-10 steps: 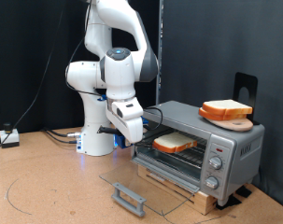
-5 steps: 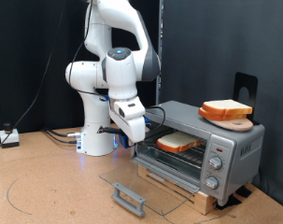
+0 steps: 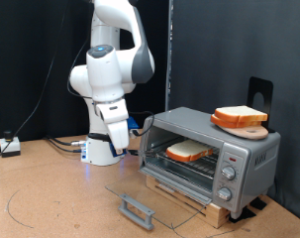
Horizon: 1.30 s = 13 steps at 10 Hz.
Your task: Make a piece of toast with the oven
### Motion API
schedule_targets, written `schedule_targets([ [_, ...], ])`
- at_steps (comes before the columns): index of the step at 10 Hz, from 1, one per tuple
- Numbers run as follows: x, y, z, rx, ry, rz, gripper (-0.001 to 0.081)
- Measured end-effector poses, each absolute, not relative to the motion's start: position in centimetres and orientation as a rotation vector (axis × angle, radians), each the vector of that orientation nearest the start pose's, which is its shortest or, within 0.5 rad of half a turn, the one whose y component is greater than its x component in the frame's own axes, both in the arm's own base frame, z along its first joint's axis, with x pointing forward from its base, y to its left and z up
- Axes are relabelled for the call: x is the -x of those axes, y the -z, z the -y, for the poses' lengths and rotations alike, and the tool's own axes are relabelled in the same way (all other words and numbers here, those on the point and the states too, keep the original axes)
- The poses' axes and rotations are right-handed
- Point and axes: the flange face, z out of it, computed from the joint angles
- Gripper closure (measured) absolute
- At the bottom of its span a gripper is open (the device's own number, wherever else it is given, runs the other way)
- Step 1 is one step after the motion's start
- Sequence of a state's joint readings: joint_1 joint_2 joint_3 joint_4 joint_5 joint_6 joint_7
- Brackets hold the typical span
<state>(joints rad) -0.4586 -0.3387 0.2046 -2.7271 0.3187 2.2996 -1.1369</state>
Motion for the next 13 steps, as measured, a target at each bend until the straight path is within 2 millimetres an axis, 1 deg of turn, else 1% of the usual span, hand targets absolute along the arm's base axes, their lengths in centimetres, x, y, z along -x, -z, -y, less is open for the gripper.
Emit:
schedule_targets([
  [1, -36.3, -32.0, 10.1, 2.805, 0.049, 0.903, 0.041],
  [2, -36.3, -32.0, 10.0, 2.803, 0.047, 0.91, 0.041],
  [3, -36.4, -32.2, 9.5, 2.764, 0.083, 0.917, 0.041],
  [4, -36.5, -33.0, 8.9, 2.698, 0.142, 0.925, 0.041],
  [7, -36.5, -36.9, 7.5, 2.545, 0.301, 0.933, 0.041],
  [10, -36.2, -41.0, 6.4, 2.518, 0.365, 0.948, 0.041],
  [11, -35.9, -41.9, 6.0, 2.523, 0.366, 0.945, 0.041],
  [12, -35.9, -41.7, 6.1, 2.522, 0.362, 0.943, 0.041],
  [13, -35.7, -41.6, 5.4, 2.464, 0.359, 0.952, 0.041],
])
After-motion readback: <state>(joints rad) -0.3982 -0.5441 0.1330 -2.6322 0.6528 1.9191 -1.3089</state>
